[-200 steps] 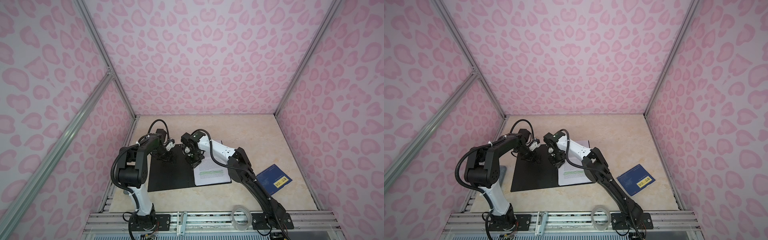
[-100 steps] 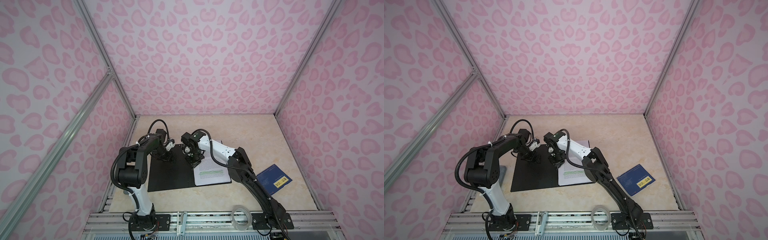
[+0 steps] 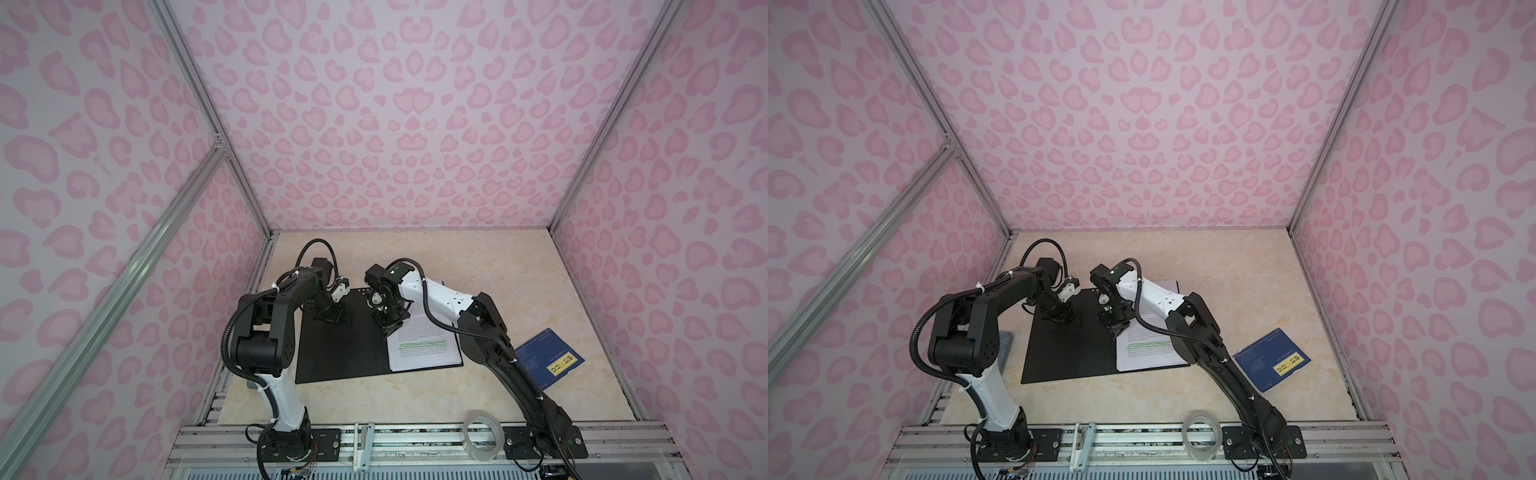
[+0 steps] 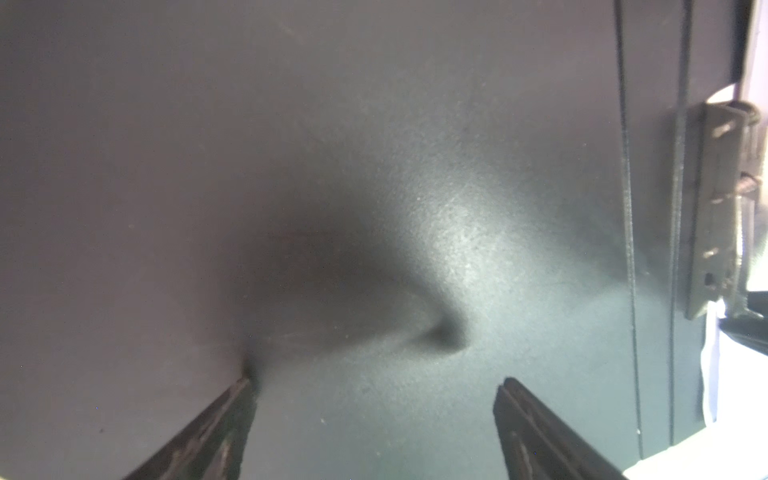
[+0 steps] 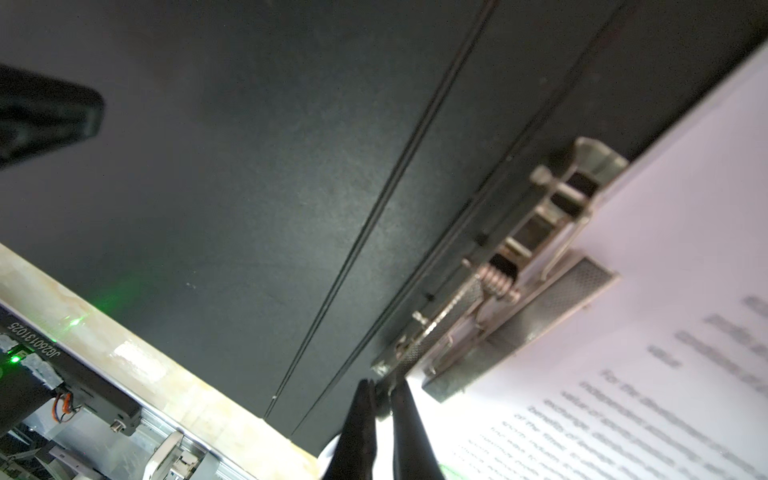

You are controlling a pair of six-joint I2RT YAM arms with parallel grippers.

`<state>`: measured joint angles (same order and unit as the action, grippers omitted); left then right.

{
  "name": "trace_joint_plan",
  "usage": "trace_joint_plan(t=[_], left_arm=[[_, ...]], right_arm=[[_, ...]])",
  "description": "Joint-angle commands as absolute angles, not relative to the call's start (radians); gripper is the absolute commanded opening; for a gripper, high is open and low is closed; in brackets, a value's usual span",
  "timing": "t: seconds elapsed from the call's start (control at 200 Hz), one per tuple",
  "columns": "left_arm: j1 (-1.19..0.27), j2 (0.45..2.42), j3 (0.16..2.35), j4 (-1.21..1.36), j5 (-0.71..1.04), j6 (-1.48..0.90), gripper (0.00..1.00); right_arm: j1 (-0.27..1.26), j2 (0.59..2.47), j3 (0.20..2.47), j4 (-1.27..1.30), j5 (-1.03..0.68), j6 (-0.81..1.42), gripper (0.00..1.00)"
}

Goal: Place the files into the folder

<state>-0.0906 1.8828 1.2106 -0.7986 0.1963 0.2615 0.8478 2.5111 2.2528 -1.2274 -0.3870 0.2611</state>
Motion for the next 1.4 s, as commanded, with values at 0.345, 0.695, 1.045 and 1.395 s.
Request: trace_joint_plan(t=[0.345,0.695,1.045,1.395], left_arm=[[-0.086,1.899,1.177,-0.815,0.190,0.259,0.94],[-0.086,1.884,1.164,-0.812,0.197,0.259,0.94],[-0.086,1.887,1.174,-0.821,0.202,0.253,0.93],[-0.085,1.892,1.169,-0.822,0.204,0.250,0.93]], right_arm=[[0.862,2.490,2.145,-1.124,-0.283,0.329,0.12],[0.872,2.466,2.102,-1.091,-0.261,0.353,0.15],[0.866,2.468,2.160,-1.119,-0.268,0.331,0.15],[0.859,2.484,2.182,-1.138,-0.261,0.317,0.15]])
